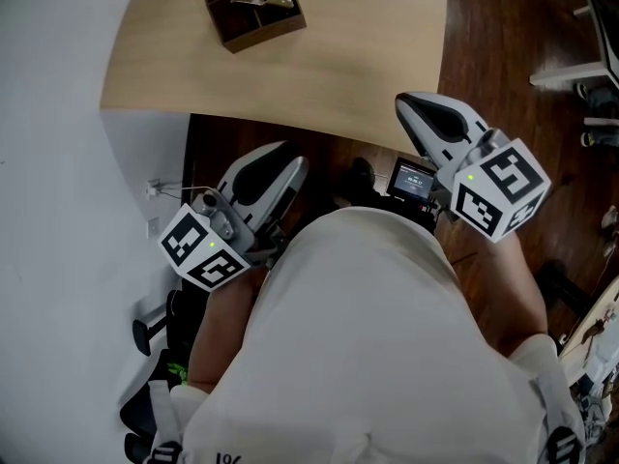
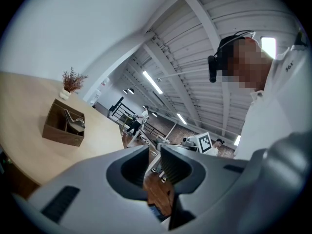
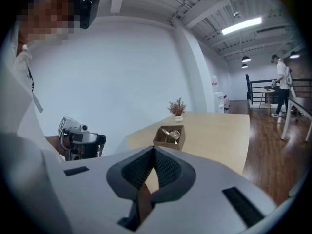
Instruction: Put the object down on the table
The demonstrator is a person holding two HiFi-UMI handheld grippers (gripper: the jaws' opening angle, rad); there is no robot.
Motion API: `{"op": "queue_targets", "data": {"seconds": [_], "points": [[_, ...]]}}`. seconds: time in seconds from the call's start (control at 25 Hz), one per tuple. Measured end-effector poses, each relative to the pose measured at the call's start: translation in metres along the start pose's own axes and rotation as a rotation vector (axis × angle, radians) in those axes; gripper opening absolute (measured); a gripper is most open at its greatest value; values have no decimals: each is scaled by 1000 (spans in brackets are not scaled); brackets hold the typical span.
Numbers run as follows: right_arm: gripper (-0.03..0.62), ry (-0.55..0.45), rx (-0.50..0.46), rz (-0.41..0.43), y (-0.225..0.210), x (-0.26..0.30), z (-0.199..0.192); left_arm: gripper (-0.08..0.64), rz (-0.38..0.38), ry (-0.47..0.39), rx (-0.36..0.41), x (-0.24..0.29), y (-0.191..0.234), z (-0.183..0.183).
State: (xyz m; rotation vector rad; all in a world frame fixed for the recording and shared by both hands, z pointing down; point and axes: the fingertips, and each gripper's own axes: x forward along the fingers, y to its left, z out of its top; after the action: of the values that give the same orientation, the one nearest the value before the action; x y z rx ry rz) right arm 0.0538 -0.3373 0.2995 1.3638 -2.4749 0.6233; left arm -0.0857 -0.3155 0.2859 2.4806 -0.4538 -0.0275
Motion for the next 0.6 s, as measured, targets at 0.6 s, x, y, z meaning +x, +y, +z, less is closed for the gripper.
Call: {"op": "queue_targets", "data": {"seconds": [0.6], "points": [[2, 1, -21, -2, -3, 4, 2, 71, 2, -7, 3, 1, 0, 2]]}}
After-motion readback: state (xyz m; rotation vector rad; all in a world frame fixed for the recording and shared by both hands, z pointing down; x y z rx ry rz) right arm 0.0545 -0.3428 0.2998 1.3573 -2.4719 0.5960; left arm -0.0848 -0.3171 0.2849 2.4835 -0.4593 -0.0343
